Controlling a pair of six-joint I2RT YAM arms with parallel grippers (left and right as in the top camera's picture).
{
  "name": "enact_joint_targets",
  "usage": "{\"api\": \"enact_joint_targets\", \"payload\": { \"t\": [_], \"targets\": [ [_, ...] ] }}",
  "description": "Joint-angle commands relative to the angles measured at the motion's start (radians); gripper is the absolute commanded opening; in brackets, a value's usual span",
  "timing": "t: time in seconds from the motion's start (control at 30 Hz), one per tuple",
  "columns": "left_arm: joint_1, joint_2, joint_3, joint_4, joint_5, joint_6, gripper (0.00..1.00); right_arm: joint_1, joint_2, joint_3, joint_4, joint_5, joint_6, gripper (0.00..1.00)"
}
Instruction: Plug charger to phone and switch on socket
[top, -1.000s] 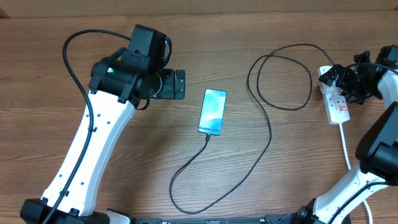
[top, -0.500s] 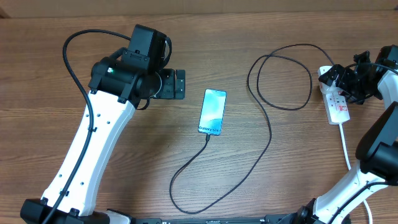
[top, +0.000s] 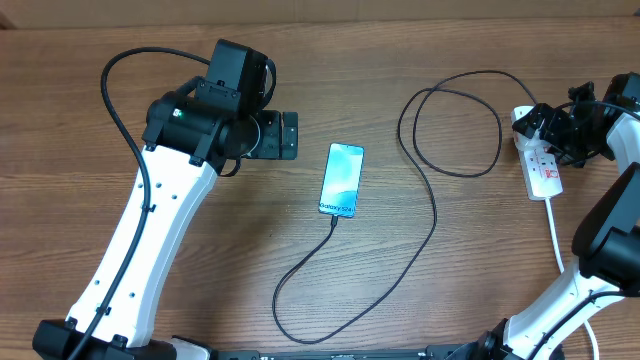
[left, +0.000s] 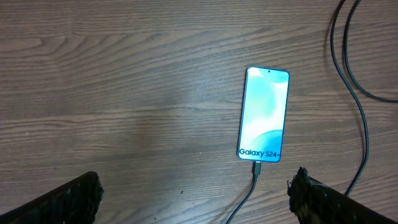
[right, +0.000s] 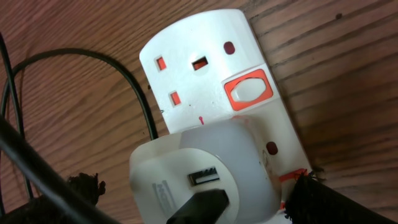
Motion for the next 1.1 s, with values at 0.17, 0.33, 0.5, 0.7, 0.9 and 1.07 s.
{"api": "enact_joint_targets", "payload": {
  "t": [0.17,0.33,0.5,0.7,0.9,1.07],
  "targets": [
    [0.002,0.007,0.008,0.0,-0.013,0.019,1.0,-0.006,0.012,0.015,0.007,-0.027,-0.005,1.0],
    [0.002,0.007,0.008,0.0,-0.013,0.019,1.0,-0.006,0.012,0.015,0.0,-0.044,-0.005,1.0],
    [0.002,0.007,0.008,0.0,-0.013,0.019,1.0,-0.006,0.012,0.015,-0.005,-0.062,-0.005,1.0],
    [0.002,0.007,0.008,0.0,-0.013,0.019,1.0,-0.006,0.012,0.015,-0.012,-0.079,-0.01,1.0],
    [0.002,0.007,0.008,0.0,-0.013,0.019,1.0,-0.006,0.012,0.015,-0.019,-0.108,-0.027,1.0],
    [0.002,0.007,0.008,0.0,-0.013,0.019,1.0,-0.006,0.012,0.015,-0.027,-0.109,-0.027,1.0]
  ]
}}
